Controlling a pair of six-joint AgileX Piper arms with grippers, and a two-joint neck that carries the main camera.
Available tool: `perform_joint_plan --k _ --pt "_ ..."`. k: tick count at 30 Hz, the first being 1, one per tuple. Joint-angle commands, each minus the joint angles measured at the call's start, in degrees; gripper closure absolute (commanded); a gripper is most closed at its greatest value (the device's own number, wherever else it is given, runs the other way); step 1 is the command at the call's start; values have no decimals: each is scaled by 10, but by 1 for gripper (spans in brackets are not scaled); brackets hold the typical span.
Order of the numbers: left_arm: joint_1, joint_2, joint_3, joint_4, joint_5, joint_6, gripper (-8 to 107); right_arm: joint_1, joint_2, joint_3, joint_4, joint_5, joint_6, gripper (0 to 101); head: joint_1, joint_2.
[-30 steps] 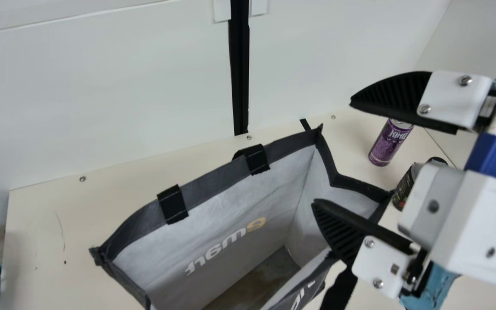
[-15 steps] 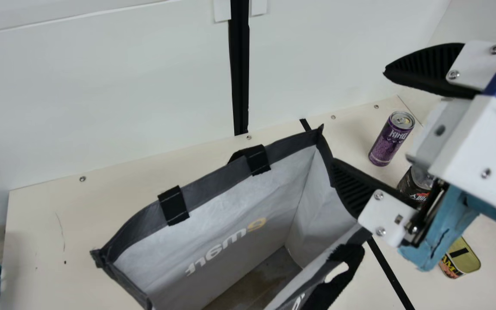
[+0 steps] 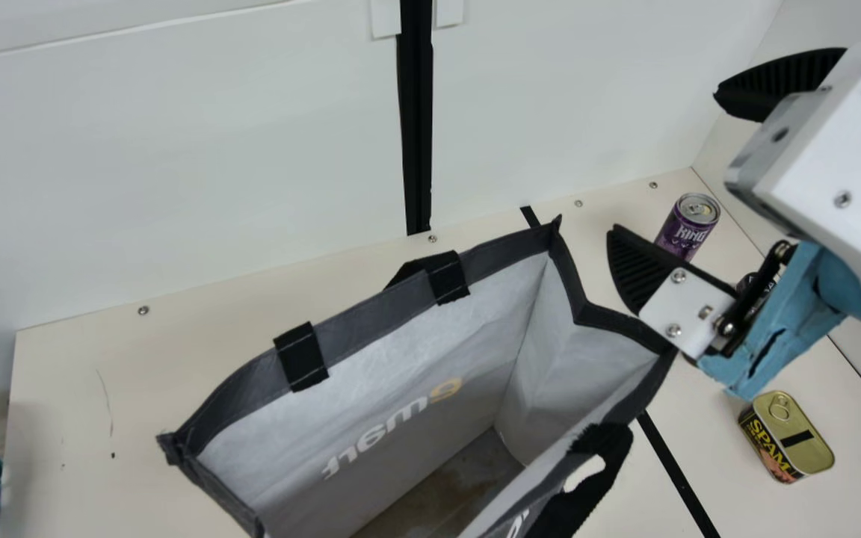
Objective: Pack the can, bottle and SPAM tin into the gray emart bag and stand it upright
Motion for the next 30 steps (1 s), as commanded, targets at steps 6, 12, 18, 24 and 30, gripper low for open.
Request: perform_joint_plan --k 6,12,18,24,30 --pt "0 0 0 0 0 0 9 -60 9 6 18 0 -4 6 -13 0" --pt "0 0 0 0 0 0 9 -103 16 16 27 0 -4 6 -13 0" --pt "0 0 0 0 0 0 9 -143 21 33 28 0 4 6 -13 0" --pt "0 0 0 0 0 0 9 -175 26 55 25 0 20 6 -13 0" --pt "0 0 0 0 0 0 9 -195 30 82 22 0 43 6 -13 0"
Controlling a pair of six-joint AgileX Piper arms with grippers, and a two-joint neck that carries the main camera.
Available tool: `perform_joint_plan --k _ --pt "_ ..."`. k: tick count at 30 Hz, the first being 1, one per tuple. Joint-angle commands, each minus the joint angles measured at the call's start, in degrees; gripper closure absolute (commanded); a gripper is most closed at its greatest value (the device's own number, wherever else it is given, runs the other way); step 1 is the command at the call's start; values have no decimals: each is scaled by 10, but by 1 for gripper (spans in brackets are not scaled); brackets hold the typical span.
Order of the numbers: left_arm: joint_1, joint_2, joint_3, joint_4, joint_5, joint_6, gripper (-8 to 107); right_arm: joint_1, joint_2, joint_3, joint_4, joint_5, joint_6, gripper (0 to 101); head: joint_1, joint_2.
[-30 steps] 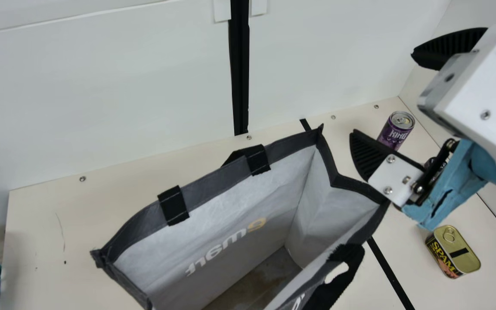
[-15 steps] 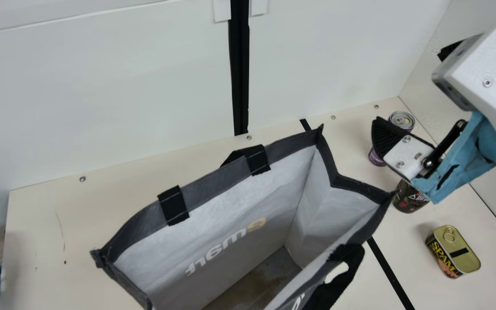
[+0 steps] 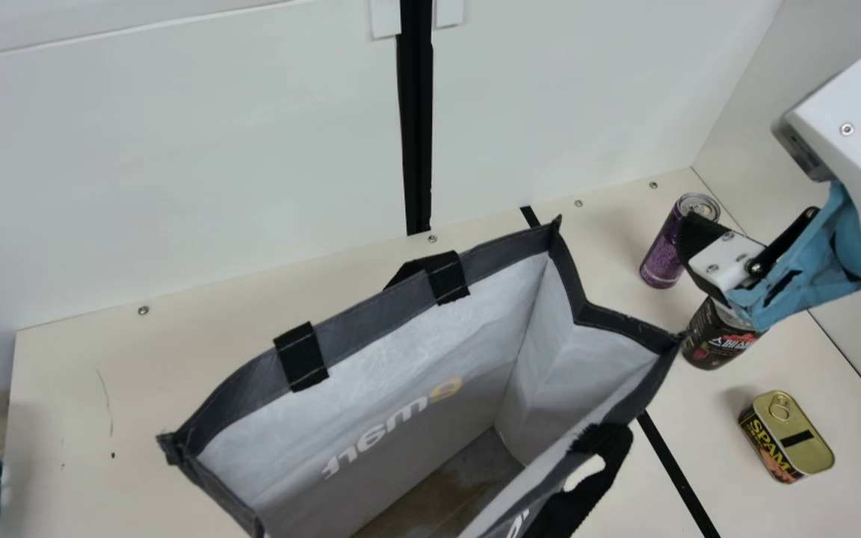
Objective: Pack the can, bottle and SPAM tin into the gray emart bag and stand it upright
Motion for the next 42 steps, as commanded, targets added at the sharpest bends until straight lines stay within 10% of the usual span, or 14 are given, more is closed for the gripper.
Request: perform_joint_plan --k 1,42 --pt "0 0 0 0 0 0 9 -4 0 10 -3 1 9 6 -13 0" --pt "0 0 0 0 0 0 9 -29 5 92 -44 0 107 6 -13 0"
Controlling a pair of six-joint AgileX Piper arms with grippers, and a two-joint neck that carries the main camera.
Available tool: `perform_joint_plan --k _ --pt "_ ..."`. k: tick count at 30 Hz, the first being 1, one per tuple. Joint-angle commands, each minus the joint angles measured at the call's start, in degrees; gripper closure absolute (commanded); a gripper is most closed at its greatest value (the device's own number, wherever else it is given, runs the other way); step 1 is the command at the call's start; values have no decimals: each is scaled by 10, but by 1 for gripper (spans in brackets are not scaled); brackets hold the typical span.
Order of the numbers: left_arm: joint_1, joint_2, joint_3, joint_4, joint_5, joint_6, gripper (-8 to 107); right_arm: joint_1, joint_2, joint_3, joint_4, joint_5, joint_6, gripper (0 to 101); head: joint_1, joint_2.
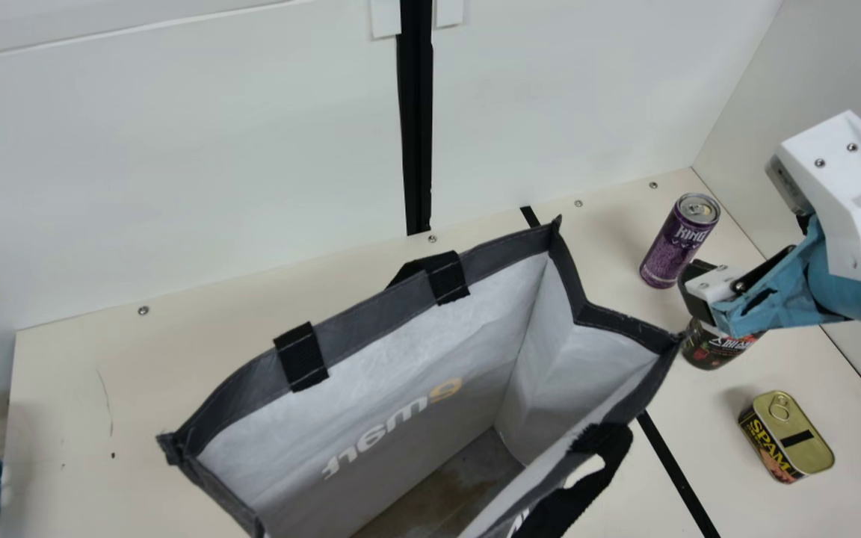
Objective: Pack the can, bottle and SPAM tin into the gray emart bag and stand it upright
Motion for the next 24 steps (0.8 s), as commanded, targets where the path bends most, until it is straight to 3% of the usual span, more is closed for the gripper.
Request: perform_joint_plan --k 1,24 --pt "0 0 0 0 0 0 9 0 0 0 0 0 0 6 -14 0" --pt "0 0 0 0 0 0 9 0 0 0 0 0 0 6 -14 0"
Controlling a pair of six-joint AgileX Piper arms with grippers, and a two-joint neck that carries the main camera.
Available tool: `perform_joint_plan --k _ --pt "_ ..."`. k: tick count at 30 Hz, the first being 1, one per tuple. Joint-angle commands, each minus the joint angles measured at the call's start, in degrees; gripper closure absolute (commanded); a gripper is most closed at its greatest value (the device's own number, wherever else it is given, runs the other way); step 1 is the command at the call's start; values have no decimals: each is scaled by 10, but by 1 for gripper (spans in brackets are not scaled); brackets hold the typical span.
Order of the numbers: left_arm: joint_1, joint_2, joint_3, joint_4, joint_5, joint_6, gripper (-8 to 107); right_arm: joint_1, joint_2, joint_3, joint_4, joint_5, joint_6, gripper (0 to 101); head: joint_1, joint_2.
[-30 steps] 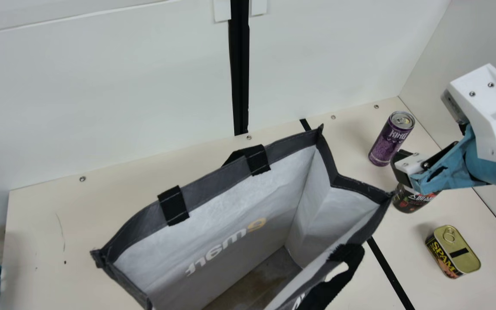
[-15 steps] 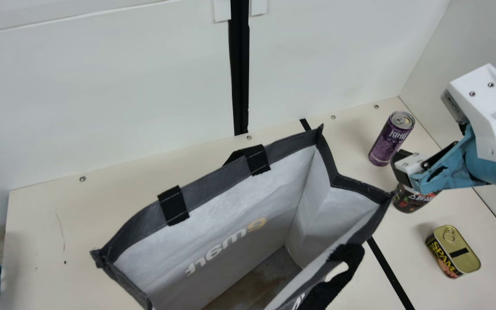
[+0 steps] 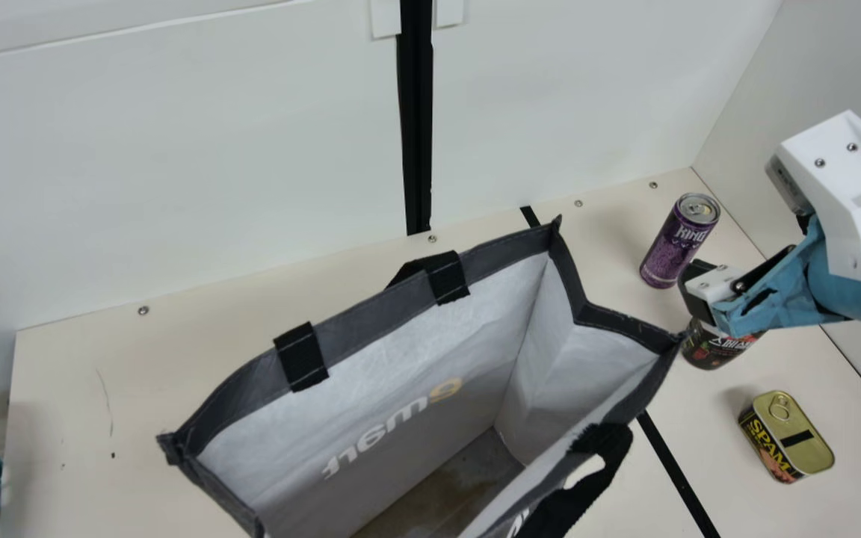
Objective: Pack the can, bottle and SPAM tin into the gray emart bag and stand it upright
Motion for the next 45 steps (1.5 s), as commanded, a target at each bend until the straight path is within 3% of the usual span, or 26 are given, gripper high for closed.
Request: perform_joint_plan --k 1,17,30,45 --pt "0 0 0 0 0 0 9 0 0 0 0 0 0 6 -13 -1" --pt "16 37 -33 -52 -3 16 9 0 0 0 0 0 0 6 -13 -1" --pt "42 84 -96 -103 -2 77 9 0 0 0 0 0 0 6 -13 -1" --pt "-32 127 -170 -85 -5 79 9 0 0 0 0 0 0 6 -13 -1"
